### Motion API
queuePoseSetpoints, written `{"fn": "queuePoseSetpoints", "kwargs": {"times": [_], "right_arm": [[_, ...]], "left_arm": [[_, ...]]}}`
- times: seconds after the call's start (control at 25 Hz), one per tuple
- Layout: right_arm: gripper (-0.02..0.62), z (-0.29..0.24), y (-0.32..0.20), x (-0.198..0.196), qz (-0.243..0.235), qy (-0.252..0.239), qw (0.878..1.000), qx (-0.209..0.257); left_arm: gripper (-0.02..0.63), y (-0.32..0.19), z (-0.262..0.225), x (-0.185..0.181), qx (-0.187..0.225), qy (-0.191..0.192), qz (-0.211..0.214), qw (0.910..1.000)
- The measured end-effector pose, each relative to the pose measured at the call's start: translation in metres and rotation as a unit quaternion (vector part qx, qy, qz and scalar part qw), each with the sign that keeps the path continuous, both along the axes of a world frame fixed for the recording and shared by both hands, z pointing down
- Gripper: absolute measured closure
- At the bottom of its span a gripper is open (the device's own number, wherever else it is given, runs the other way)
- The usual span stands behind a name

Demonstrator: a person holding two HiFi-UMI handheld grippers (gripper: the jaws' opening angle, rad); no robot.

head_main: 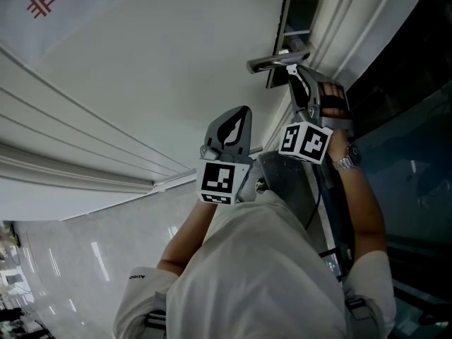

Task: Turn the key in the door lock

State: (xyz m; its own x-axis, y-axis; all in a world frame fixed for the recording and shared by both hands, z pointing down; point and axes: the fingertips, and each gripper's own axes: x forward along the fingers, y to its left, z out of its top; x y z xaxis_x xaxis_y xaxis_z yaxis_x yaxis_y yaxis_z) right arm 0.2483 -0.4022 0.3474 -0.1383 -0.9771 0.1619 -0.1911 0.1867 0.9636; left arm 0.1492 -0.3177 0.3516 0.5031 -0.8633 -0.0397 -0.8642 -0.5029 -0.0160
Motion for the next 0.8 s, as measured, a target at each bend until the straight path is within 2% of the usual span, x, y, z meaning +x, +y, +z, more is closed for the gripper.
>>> {"fn": "queuePoseSetpoints", "kwargs": {"times": [0.24,0.4,0.72,0.8], "right_arm": [[0.482,0.003,-0.012,0.001,0.007,0.022,1.000,-0.004],[0.483,0.002,-0.015,0.000,0.009,0.008,1.000,0.001],[0.497,0.000,-0.016,0.000,0.035,-0.086,0.996,-0.006],[0.520,0.000,-0.017,0.002,0.045,-0.112,0.993,-0.013]], "left_arm": [[0.597,0.000,0.003,-0.001,-0.002,0.000,-0.001,1.0000],[0.598,-0.001,0.003,-0.005,-0.002,0.002,-0.004,1.0000],[0.597,-0.003,0.006,-0.009,-0.007,0.006,-0.006,0.9999],[0.598,-0.003,0.006,-0.009,-0.007,0.006,-0.005,0.9999]]}}
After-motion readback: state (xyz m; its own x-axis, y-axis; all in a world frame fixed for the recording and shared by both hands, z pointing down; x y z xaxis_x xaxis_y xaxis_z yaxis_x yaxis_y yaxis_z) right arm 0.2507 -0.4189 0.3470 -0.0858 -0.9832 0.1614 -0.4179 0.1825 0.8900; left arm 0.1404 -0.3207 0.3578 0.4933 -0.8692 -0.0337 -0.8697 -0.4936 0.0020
